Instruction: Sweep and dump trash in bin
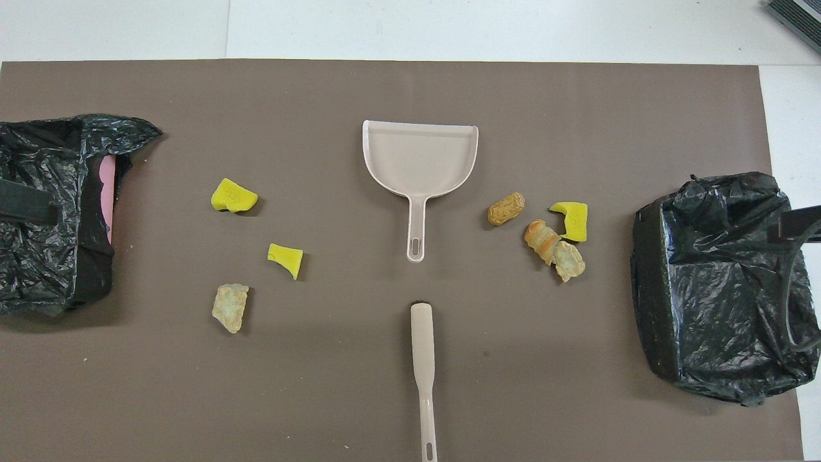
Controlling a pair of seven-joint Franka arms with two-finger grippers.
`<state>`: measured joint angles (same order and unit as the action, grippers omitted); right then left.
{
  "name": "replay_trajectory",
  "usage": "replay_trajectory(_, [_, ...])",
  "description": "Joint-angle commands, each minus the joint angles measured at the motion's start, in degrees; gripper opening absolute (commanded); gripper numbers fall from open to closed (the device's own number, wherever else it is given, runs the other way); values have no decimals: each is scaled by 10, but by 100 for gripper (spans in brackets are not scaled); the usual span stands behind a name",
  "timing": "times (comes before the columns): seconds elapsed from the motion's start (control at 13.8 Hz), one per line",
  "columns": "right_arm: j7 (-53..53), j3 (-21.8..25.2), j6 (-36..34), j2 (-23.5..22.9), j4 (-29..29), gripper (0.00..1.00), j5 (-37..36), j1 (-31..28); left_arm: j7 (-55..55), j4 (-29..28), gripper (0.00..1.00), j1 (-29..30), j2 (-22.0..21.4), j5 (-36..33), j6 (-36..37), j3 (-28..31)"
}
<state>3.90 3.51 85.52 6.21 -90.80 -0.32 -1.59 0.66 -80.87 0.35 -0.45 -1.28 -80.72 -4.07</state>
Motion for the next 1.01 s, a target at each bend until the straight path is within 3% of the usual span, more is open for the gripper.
replay_trajectory(0.0, [-12, 0, -9, 6, -2, 100, 11, -3, 0, -19, 100, 1, -13, 2, -10, 2])
replay_trajectory(0.94, [-12, 0, -9, 6, -2, 100, 11, -3, 12, -34, 100, -21, -25, 2, -11, -7])
